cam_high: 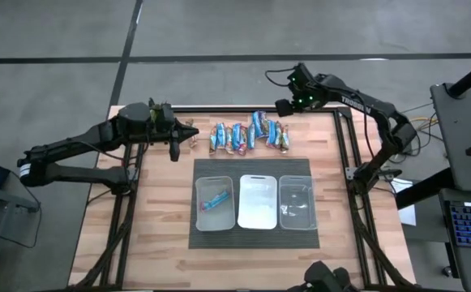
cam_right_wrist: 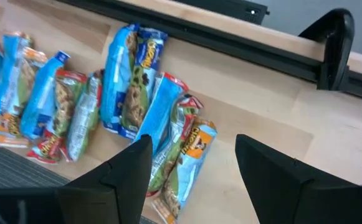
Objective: Pick and place Granola Bars by type
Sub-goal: Put the red granola bar into the gray bin
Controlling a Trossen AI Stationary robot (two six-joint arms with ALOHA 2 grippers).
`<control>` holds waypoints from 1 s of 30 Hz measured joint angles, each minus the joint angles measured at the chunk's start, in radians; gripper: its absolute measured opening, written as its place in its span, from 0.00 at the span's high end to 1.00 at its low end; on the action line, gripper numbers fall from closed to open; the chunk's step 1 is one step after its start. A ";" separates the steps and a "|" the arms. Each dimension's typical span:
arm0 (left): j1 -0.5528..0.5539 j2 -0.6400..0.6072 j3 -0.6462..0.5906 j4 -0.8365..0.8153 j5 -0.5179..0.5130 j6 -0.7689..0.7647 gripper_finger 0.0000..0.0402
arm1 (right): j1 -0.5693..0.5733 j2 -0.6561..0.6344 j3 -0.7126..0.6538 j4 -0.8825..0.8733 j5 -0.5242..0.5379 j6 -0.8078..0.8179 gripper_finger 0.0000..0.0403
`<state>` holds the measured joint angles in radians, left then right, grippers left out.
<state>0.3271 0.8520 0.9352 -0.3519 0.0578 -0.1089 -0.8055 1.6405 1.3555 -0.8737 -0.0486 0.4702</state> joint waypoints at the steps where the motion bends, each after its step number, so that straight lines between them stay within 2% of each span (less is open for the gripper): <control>1: 0.000 0.000 0.000 0.000 0.000 0.000 1.00 | 0.000 0.000 -0.011 0.011 0.000 -0.005 0.46; 16: 0.000 0.000 0.000 0.000 0.000 0.000 1.00 | 0.000 0.000 -0.125 0.134 -0.002 -0.036 0.46; 23: 0.000 0.000 0.000 0.000 0.000 -0.009 1.00 | 0.000 0.000 -0.112 0.148 -0.036 -0.032 0.46; 30: 0.000 0.000 0.000 0.000 0.000 -0.024 1.00 | 0.000 0.000 -0.022 0.149 -0.064 -0.026 0.46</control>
<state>0.3271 0.8520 0.9348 -0.3519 0.0578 -0.1330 -0.8055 1.6405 1.3331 -0.7252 -0.1131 0.4442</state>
